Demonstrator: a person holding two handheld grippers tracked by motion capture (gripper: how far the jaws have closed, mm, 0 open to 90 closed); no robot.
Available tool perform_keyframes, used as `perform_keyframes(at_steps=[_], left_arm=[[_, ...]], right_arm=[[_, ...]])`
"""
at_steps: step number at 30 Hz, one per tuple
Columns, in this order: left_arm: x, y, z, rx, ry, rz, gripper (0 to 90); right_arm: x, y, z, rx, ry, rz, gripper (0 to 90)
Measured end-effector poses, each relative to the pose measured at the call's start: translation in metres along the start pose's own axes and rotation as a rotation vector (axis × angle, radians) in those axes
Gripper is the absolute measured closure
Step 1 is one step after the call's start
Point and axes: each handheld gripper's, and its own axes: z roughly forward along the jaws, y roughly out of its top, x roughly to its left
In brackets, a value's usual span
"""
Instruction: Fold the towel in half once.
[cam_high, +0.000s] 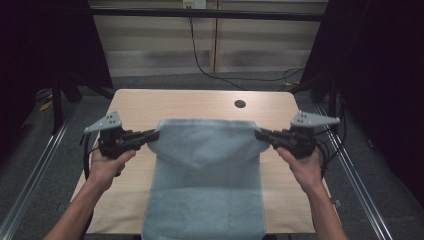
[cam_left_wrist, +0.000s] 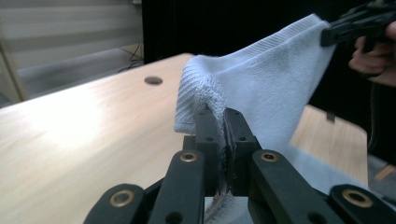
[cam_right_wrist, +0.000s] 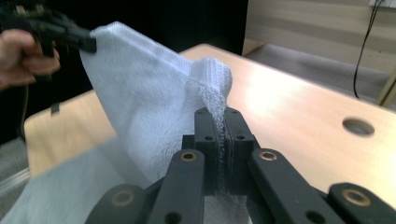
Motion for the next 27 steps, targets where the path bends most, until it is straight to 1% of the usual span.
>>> perform_keyframes(at_steps=[1,2,3,4,5,6,7,8,9,10,11,12,13,14,15,16,17,18,19,20,21,22,23,24,25,26,27], left_arm=[[-0.014,-0.014,-0.008,0.013,-0.054,-0.011,86.0],[-0.021,-0.021,-0.012,0.048,-0.014,0.031,86.0],[-0.024,-0.029,-0.015,0.066,-0.017,0.002,86.0],[-0.024,-0.029,-0.015,0.066,-0.017,0.002,86.0],[-0.033,-0.047,-0.019,0.093,-0.008,-0.007,86.0],[-0.038,-0.059,-0.020,0.119,-0.014,-0.015,86.0],[-0.041,-0.066,-0.020,0.139,-0.017,-0.023,86.0],[-0.046,-0.077,-0.019,0.168,-0.010,-0.030,86.0],[-0.051,-0.087,-0.018,0.198,-0.005,-0.030,86.0],[-0.051,-0.087,-0.018,0.198,-0.005,-0.030,86.0],[-0.055,-0.099,-0.016,0.223,-0.016,-0.027,85.9],[-0.057,-0.120,-0.014,0.242,-0.038,-0.084,85.9],[-0.057,-0.129,-0.012,0.264,-0.041,-0.101,85.9],[-0.057,-0.136,-0.011,0.285,-0.042,-0.104,85.9],[-0.057,-0.136,-0.011,0.285,-0.042,-0.104,85.9],[-0.056,-0.140,-0.010,0.300,-0.060,-0.126,85.8],[-0.054,-0.146,-0.005,0.317,-0.058,-0.145,85.8],[-0.053,-0.150,-0.001,0.331,-0.071,-0.151,85.8],[-0.053,-0.152,0.004,0.358,-0.064,-0.135,85.8],[-0.053,-0.152,0.004,0.358,-0.064,-0.135,85.8],[-0.049,-0.150,0.010,0.367,-0.052,-0.113,85.8],[-0.047,-0.148,0.014,0.371,-0.031,-0.104,85.8],[-0.043,-0.147,0.018,0.375,-0.026,-0.087,85.8],[-0.043,-0.147,0.018,0.375,-0.026,-0.087,85.9],[-0.036,-0.142,0.026,0.387,-0.002,-0.045,85.9],[-0.031,-0.139,0.032,0.387,0.007,-0.052,85.9],[-0.024,-0.137,0.038,0.379,0.019,-0.059,85.9]], right_arm=[[0.006,-0.008,-0.004,0.003,0.015,0.010,86.6],[0.012,-0.017,-0.007,0.013,0.030,0.020,86.6],[0.019,-0.026,-0.008,0.035,0.041,0.024,86.6],[0.019,-0.026,-0.008,0.035,0.041,0.024,86.6],[0.031,-0.046,-0.006,0.101,0.052,0.027,86.6],[0.037,-0.057,-0.004,0.127,0.067,0.044,86.6],[0.044,-0.069,-0.002,0.165,0.074,0.042,86.5],[0.048,-0.077,-0.001,0.188,0.074,0.044,86.5],[0.052,-0.086,0.001,0.227,0.068,0.045,86.5],[0.052,-0.086,0.001,0.227,0.068,0.045,86.5],[0.060,-0.105,0.004,0.301,0.026,0.033,86.5],[0.061,-0.114,0.004,0.303,0.048,0.074,86.5],[0.063,-0.123,0.005,0.312,0.064,0.095,86.5],[0.064,-0.131,0.007,0.337,0.064,0.104,86.5],[0.064,-0.131,0.007,0.337,0.064,0.104,86.5],[0.064,-0.145,0.011,0.368,0.089,0.151,86.5],[0.063,-0.152,0.014,0.382,0.097,0.169,86.5],[0.063,-0.158,0.017,0.397,0.096,0.180,86.4],[0.062,-0.162,0.020,0.409,0.087,0.176,86.5],[0.062,-0.162,0.020,0.409,0.087,0.176,86.5],[0.057,-0.160,0.022,0.416,0.055,0.154,86.4],[0.052,-0.158,0.024,0.434,0.019,0.130,86.4],[0.046,-0.159,0.026,0.433,0.028,0.146,86.4],[0.046,-0.159,0.026,0.433,0.028,0.146,86.4],[0.036,-0.158,0.032,0.422,0.025,0.167,86.5],[0.031,-0.156,0.035,0.425,0.018,0.153,86.5],[0.027,-0.152,0.040,0.427,-0.001,0.149,86.5]])
